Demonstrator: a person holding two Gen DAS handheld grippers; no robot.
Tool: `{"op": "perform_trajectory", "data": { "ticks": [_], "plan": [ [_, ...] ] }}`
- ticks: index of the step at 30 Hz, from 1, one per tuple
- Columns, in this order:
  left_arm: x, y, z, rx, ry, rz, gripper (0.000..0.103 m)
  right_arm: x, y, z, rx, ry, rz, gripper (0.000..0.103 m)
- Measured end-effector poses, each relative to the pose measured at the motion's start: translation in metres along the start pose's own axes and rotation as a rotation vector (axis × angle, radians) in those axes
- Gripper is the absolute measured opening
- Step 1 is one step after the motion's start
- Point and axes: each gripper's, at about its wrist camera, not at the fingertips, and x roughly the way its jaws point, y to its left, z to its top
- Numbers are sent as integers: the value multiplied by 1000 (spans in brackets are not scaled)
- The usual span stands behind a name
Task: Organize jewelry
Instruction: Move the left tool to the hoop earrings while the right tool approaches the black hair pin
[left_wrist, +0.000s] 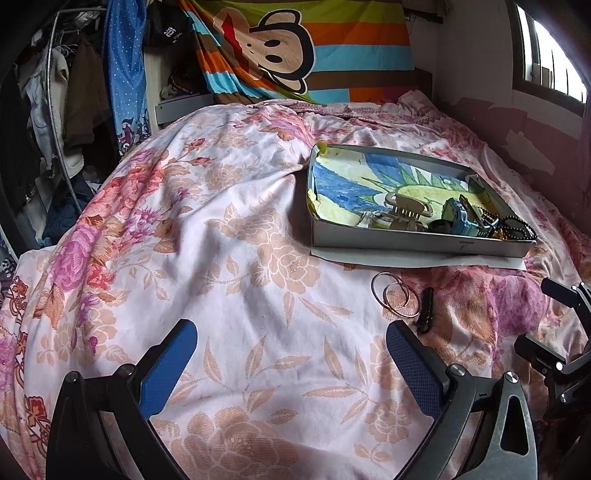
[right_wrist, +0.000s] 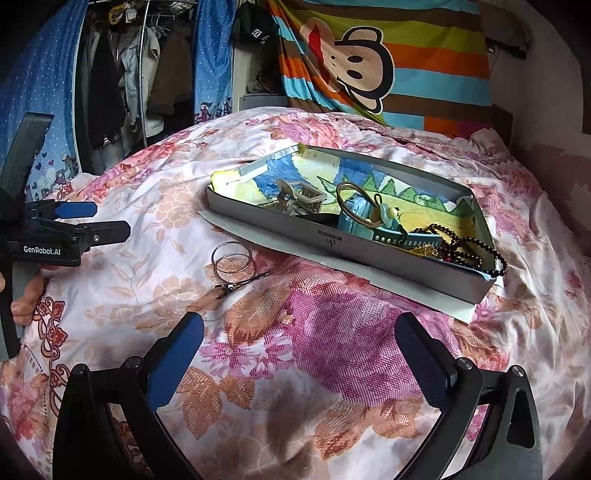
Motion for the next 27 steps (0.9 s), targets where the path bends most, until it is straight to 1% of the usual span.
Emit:
{"op": "perform_trajectory", "data": {
  "ticks": [5, 7, 8, 10, 15, 16, 17, 20, 23, 25, 27],
  "plan": [
    [12, -1, 3, 7, 42, -21, 103, 7, 2, 3, -25, 1, 46, 101],
    [15, -1, 5, 7, 53, -39, 103, 12, 5, 5, -44, 3, 57, 101],
    [18, 1, 6, 5, 59, -63, 103, 13, 6, 6, -52, 5, 66, 101],
    [23, -2, 9, 7, 69, -86, 103, 18, 7, 8, -62, 12, 84, 101],
    [29, -10, 14, 34, 63, -127, 101, 25, 4, 10, -52, 20, 110, 101],
    [30, -11, 15, 42, 63, -136, 100, 27, 4, 10, -51, 25, 114, 100],
    [31, -13, 15, 48, 64, -144, 100, 29, 4, 10, -52, 31, 122, 96],
    [38, -16, 16, 59, 87, -176, 93, 36, 6, 9, -64, 54, 140, 86],
    [46, -16, 16, 54, 113, -205, 86, 40, 11, 9, -82, 66, 156, 86],
    [50, -16, 17, 45, 128, -229, 75, 41, 14, 10, -94, 64, 164, 86],
    [53, -15, 18, 36, 135, -270, 70, 43, 16, 11, -101, 65, 171, 86]
  ]
}}
